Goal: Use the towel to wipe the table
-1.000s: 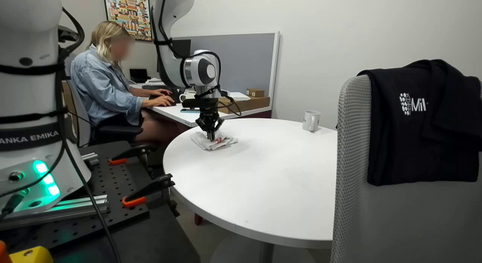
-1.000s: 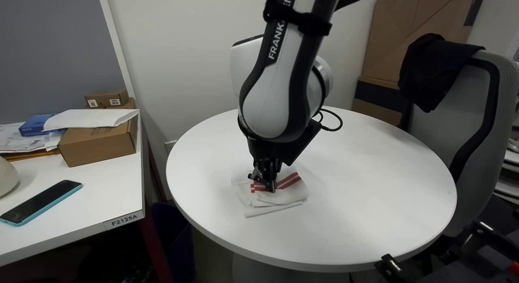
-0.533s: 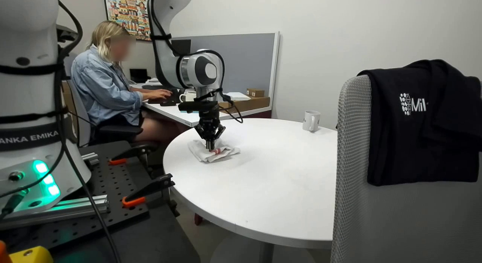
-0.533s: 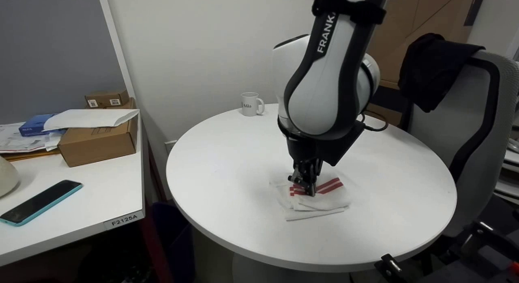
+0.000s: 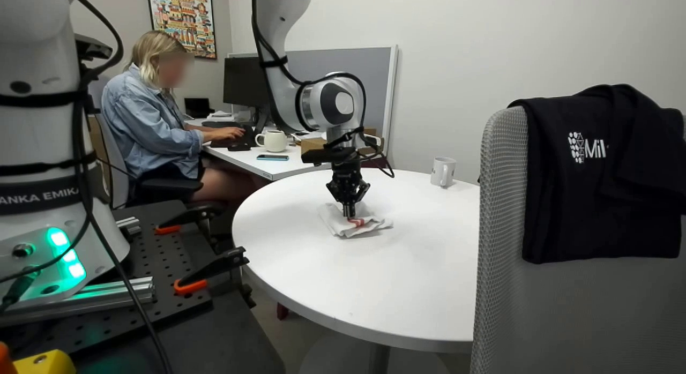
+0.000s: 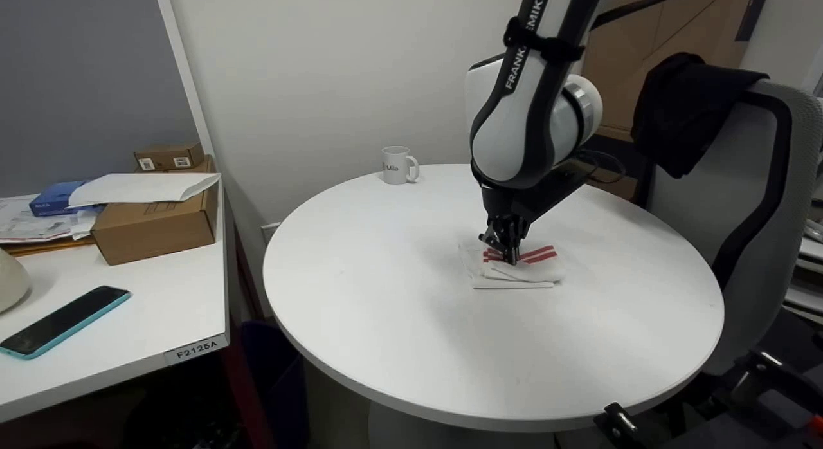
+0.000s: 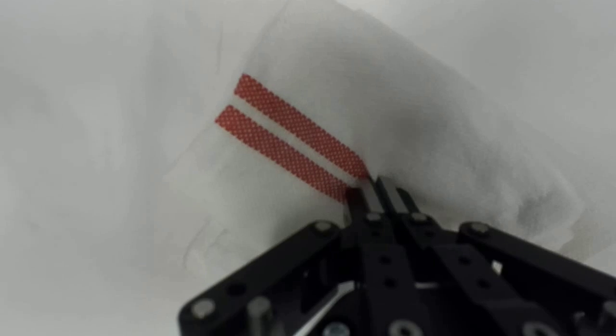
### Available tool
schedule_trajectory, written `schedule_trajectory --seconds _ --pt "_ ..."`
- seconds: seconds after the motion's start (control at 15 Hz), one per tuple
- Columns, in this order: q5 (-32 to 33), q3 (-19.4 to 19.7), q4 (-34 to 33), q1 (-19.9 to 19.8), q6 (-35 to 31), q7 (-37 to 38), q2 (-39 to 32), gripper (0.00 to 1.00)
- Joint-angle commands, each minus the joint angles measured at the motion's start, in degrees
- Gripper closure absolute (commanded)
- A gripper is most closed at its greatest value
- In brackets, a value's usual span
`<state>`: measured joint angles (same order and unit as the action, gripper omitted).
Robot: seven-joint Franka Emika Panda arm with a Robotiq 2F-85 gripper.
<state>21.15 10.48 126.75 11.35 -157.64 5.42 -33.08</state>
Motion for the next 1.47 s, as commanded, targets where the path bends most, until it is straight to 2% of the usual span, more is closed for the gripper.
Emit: schedule_trajectory --seconds 0.0,0.13,0.33,0.4,0.6,0.8,1.2,1.4 --pt "-2.59 -2.1 -11.81 -0.39 5.32 0.64 -8.38 0.97" --pt "-3.09 -3.73 -15.58 -0.28 7.92 0.11 -9.68 0.97" --pt "-3.24 -6.66 -19.51 -2.04 6.57 -3.51 -11.82 0.97" --pt "-4.27 -8.68 -17.45 0.33 6.59 -1.11 -8.42 0.97" --pt "-3.28 -12.21 -15.12 1.54 2.65 -3.07 -6.56 0.97" --pt "-2.07 -13.55 -14.08 5.13 0.72 -2.92 -6.51 0.97" --pt "0.17 -11.85 -13.75 11.63 0.06 -1.08 -7.37 0.97" --pt "-0.68 -11.27 -16.42 12.16 1.23 -0.42 -8.76 0.97"
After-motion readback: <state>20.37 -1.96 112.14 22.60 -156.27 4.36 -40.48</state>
